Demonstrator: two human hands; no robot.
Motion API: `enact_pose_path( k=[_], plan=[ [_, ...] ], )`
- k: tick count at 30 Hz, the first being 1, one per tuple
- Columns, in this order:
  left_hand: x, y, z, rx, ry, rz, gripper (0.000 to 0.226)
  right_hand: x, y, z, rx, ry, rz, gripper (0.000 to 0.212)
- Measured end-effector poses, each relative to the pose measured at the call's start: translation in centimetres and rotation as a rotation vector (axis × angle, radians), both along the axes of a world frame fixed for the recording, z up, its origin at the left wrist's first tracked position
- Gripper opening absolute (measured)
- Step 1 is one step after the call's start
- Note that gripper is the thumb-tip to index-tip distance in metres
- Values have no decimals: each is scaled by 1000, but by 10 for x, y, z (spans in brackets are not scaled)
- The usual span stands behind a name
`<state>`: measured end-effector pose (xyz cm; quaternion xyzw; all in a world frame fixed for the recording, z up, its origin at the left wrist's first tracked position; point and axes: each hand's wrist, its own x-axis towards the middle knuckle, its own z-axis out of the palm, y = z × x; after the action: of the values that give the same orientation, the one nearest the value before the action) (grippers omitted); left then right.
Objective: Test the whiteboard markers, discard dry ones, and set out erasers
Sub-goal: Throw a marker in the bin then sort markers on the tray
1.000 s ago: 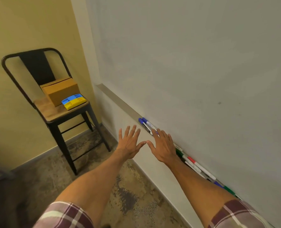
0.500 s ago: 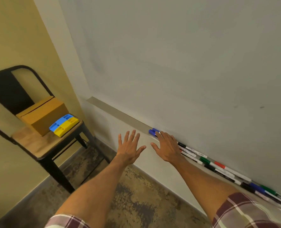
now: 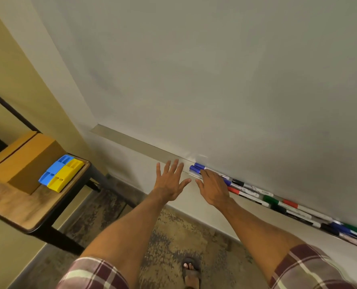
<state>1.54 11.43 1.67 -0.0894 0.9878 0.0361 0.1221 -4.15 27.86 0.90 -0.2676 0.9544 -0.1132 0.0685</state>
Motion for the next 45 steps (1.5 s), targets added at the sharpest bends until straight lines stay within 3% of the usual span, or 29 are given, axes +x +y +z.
enact_pose_path(
  k=[3,14,20,26,37,45],
  plan=[
    [-10,-3,-9,11,-12,-22,73,-8,-5,-5,15,-6,-18,35],
    [-40,1,-18,76,70,-64,59,-32,-14,-14,-34,21,46,50],
    [-42,-3,-16,60,120,-111,49,-33,-15,-7,-91,67,80,38],
    [-44,-7,-2,59,224,-181,19,-33,-17,11,-190,105,106,30],
    [-39,-7,33,9,443,-386,18,-15,-13,44,-67,160,140,28],
    [-21,17,71,-143,428,-515,20,13,12,70,-30,257,55,25]
  ],
)
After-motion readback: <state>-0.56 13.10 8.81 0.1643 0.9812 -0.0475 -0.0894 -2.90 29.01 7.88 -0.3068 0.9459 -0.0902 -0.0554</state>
